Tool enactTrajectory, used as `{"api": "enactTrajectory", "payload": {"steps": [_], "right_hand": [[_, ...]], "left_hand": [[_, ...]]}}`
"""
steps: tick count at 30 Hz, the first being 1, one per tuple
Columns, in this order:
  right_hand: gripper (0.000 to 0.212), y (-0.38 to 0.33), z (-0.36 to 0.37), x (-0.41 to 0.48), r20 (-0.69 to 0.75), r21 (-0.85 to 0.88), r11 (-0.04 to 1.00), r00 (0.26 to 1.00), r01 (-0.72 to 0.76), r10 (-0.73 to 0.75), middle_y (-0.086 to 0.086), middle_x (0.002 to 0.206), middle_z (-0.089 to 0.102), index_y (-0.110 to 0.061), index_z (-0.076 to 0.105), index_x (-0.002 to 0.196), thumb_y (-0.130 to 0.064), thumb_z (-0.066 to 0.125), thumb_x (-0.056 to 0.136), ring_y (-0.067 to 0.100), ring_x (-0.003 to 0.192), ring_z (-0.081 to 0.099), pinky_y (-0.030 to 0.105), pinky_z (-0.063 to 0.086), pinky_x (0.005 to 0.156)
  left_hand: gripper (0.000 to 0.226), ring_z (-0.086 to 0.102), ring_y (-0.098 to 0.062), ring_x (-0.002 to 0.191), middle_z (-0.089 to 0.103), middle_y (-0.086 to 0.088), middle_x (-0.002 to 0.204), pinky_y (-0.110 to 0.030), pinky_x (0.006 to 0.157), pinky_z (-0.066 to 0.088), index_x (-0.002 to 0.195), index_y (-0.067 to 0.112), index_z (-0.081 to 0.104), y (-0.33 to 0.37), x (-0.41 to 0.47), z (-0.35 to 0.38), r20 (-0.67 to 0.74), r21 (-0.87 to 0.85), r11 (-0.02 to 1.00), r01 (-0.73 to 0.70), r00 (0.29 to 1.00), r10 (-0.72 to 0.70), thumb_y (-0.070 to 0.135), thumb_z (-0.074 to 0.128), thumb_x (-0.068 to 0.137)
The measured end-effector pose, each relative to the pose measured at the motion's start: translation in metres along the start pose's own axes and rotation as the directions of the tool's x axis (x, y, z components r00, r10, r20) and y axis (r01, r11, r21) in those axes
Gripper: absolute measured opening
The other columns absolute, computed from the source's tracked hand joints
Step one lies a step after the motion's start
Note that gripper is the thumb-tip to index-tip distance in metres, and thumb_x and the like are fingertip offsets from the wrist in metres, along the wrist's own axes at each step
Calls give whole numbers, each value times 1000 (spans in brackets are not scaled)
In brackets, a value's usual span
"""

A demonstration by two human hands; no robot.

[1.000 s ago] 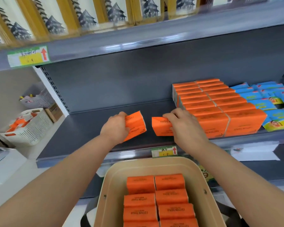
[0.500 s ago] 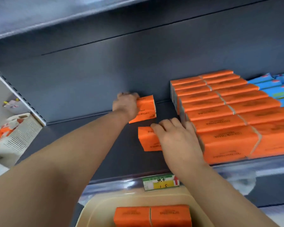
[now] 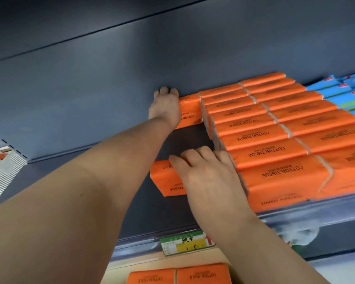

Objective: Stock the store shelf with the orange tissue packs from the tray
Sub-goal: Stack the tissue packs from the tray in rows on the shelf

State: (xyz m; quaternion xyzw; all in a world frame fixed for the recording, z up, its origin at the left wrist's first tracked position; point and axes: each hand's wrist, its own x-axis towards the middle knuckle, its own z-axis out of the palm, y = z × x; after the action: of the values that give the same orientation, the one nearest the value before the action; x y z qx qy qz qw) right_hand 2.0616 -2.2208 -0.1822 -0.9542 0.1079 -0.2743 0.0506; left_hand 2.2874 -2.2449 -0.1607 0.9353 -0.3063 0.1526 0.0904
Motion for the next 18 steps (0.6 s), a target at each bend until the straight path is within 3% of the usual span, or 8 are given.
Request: {"api": "enactTrajectory", "payload": {"steps": [7,13,18], "right_hand": [[59,-4,-4,-6,17,-55,998,1000,3,-2,1,90,66,-17,67,112,-9,25,71,27,84,60,41,45,75],[57,-3,-12,-1,143,-127,991,990,29,-11,4,99,67,-18,64,117,-5,45,65,30,91,60,44,47,80],[51,-5,-13,50,274,-187,977,961,100,-46,3,122,54,-21,48,128,-2,48,80,28,118,46,45,34,101]], "left_hand": [[43,37,-28,123,42,-11,131,-40,92,43,131,11,46,-23,-35,-40,6,-72,997,-15,1000,16,13,58,89],[43,35,-24,129,42,-7,136,-39,94,42,134,15,45,-61,-82,-67,93,-94,995,-23,995,31,14,55,92],[42,38,-24,128,43,-6,135,-40,95,45,132,16,47,-83,-101,-81,120,-112,994,16,993,-3,15,57,91]]}}
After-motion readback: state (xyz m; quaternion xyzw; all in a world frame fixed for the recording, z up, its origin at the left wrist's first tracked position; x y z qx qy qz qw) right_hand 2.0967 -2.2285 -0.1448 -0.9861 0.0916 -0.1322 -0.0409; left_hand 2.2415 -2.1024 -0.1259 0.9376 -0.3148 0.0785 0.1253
